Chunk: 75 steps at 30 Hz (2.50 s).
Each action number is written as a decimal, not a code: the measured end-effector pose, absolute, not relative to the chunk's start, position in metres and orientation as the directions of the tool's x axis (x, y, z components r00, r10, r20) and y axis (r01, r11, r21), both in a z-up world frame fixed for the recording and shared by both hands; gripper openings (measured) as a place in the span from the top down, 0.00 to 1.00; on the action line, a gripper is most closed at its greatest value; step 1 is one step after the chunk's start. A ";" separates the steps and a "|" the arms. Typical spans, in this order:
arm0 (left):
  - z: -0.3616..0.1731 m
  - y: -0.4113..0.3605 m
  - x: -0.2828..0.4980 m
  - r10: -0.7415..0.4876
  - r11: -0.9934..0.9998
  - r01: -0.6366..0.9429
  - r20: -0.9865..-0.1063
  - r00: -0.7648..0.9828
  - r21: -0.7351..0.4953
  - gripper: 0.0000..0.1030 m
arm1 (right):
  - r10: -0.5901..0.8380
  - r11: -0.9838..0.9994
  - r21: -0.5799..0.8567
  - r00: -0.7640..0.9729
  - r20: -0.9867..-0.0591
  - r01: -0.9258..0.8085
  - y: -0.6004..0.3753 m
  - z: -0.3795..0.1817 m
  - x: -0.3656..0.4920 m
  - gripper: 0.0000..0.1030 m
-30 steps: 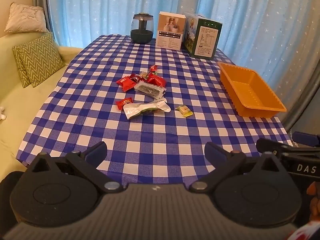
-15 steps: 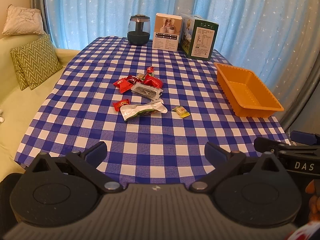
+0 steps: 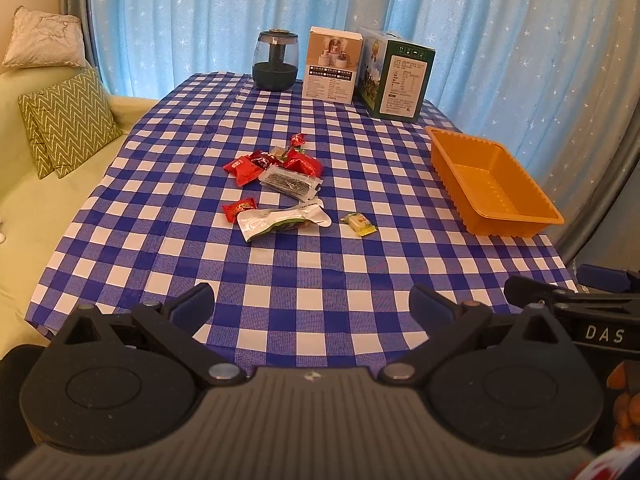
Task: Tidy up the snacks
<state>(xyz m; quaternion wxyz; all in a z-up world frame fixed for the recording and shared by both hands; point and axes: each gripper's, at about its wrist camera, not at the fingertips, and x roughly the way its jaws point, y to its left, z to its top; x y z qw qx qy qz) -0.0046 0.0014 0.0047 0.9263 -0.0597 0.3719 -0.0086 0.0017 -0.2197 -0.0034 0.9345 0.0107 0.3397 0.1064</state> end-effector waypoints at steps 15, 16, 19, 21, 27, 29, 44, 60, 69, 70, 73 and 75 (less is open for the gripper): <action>0.005 -0.002 -0.005 -0.067 0.992 -0.024 -0.686 0.725 -0.122 0.00 | 0.207 0.977 0.093 0.746 -0.633 -0.192 -0.220 -0.003 0.001 0.00; 0.005 -0.002 -0.005 -0.067 0.992 -0.023 -0.685 0.725 -0.122 0.00 | 0.207 0.977 0.093 0.747 -0.632 -0.192 -0.220 -0.003 0.001 0.00; 0.004 -0.002 -0.005 -0.068 0.992 -0.023 -0.685 0.725 -0.122 0.00 | 0.207 0.977 0.093 0.747 -0.632 -0.192 -0.220 -0.004 0.001 0.00; 0.005 -0.003 -0.004 -0.068 0.992 -0.023 -0.685 0.725 -0.122 0.00 | 0.206 0.977 0.093 0.746 -0.633 -0.191 -0.220 -0.003 0.001 0.00; 0.004 -0.003 -0.005 -0.067 0.992 -0.024 -0.685 0.725 -0.122 0.00 | 0.206 0.977 0.094 0.747 -0.632 -0.190 -0.219 -0.003 0.001 0.00; 0.005 -0.002 -0.005 -0.068 0.992 -0.024 -0.686 0.725 -0.123 0.00 | 0.206 0.977 0.093 0.746 -0.633 -0.191 -0.220 -0.003 0.001 0.00; 0.004 -0.002 -0.005 -0.068 0.992 -0.025 -0.686 0.725 -0.125 0.00 | 0.206 0.977 0.093 0.746 -0.633 -0.191 -0.219 -0.005 0.001 0.00; 0.003 -0.007 -0.003 -0.072 0.991 -0.027 -0.686 0.724 -0.132 0.00 | 0.212 0.976 0.093 0.744 -0.634 -0.199 -0.215 -0.013 0.002 0.00; -0.003 0.008 0.020 -0.075 0.996 0.023 -0.679 0.730 -0.086 0.05 | 0.256 0.965 0.110 0.746 -0.615 -0.240 -0.207 -0.018 0.021 0.00; -0.004 0.010 0.024 -0.083 0.996 0.039 -0.679 0.729 -0.080 0.07 | 0.263 0.962 0.112 0.746 -0.612 -0.247 -0.206 -0.019 0.024 0.00; -0.006 0.016 0.041 -0.097 0.995 0.079 -0.687 0.720 -0.059 0.08 | 0.273 0.959 0.113 0.743 -0.611 -0.259 -0.203 -0.026 0.036 0.00; -0.009 0.021 0.052 -0.098 0.994 0.107 -0.690 0.717 -0.030 0.09 | 0.280 0.956 0.114 0.738 -0.614 -0.269 -0.201 -0.031 0.046 0.00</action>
